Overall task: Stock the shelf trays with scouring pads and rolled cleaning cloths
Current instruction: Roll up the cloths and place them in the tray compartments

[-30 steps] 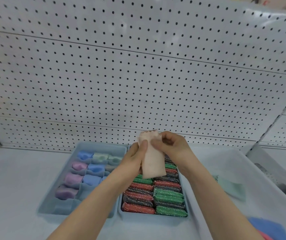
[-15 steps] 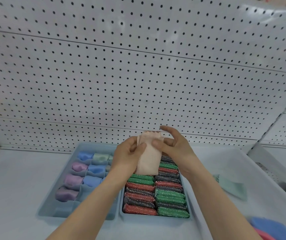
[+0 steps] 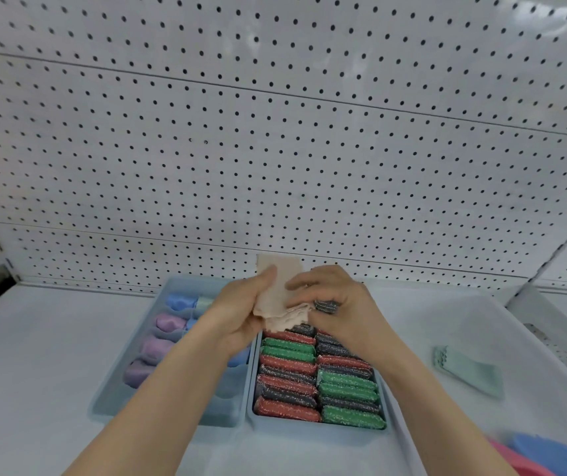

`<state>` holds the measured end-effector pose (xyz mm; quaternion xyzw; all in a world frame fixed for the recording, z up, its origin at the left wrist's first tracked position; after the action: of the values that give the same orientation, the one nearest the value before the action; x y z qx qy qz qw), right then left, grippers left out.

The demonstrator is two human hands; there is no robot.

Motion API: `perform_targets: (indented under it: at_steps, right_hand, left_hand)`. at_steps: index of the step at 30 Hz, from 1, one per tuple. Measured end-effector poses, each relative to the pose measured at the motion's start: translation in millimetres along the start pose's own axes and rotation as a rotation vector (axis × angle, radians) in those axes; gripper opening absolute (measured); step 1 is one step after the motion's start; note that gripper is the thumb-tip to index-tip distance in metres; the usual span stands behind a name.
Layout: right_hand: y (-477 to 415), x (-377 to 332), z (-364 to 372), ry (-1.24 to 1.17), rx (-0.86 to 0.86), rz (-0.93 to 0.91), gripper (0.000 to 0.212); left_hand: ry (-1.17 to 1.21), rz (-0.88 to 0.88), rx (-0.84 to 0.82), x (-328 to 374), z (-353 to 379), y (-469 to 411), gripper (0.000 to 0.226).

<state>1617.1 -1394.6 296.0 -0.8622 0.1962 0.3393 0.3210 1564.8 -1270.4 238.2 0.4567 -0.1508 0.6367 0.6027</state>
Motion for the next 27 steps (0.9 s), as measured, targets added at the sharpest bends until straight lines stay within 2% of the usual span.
perform_targets:
  at_steps: [2, 4, 8, 10, 15, 18, 20, 22, 23, 27]
  right_hand:
    - [2.9, 2.4, -1.2, -0.007, 0.013, 0.009, 0.037]
    - [3.5, 4.1, -4.4, -0.079, 0.050, 0.037, 0.032]
    - [2.7, 8.5, -6.7, -0.334, 0.129, 0.175, 0.016]
    - [3.3, 15.3, -7.0, -0.374, 0.167, 0.266, 0.013]
    - [4.8, 24.3, -0.6, -0.477, 0.150, 0.426, 0.017]
    - [5.1, 25.7, 0.0, -0.504, 0.151, 0.439, 0.019]
    - [4.8, 27.1, -0.7, -0.485, 0.169, 0.437, 0.020]
    - [5.5, 29.6, -1.7, -0.441, 0.202, 0.441, 0.023]
    - [5.8, 30.4, -1.3, -0.433, 0.208, 0.443, 0.025]
    - [8.7, 34.8, 8.3, -0.569, 0.091, 0.506, 0.045]
  left_hand:
    - [-0.028, 0.071, 0.017, 6.0, -3.2, 0.6, 0.033]
    - [-0.032, 0.129, 0.017, 9.0, -3.8, 2.1, 0.028]
    - [-0.142, 0.246, 0.045, 14.9, -1.4, 4.9, 0.035]
    - [-0.252, 0.295, 0.041, 16.1, 3.4, 7.0, 0.039]
    - [-0.376, 0.385, -0.007, 18.0, 13.0, 13.6, 0.034]
    - [-0.321, 0.371, -0.071, 16.1, 14.3, 14.3, 0.026]
    - [-0.362, 0.358, -0.120, 12.0, 14.6, 14.0, 0.039]
    - [-0.558, 0.394, -0.092, 10.3, 15.2, 15.2, 0.057]
    - [-0.621, 0.420, -0.060, 10.4, 14.3, 16.0, 0.057]
    - [-0.635, 0.535, -0.001, 16.9, 7.5, 19.6, 0.035]
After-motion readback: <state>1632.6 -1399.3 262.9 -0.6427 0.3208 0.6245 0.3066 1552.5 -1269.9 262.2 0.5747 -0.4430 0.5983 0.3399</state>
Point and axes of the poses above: each hand's wrist, its own y-axis away from the middle knuckle, its own z-axis out of the palm, x = y × z, the point moved 8 cm from there along -y, towards the middle knuckle
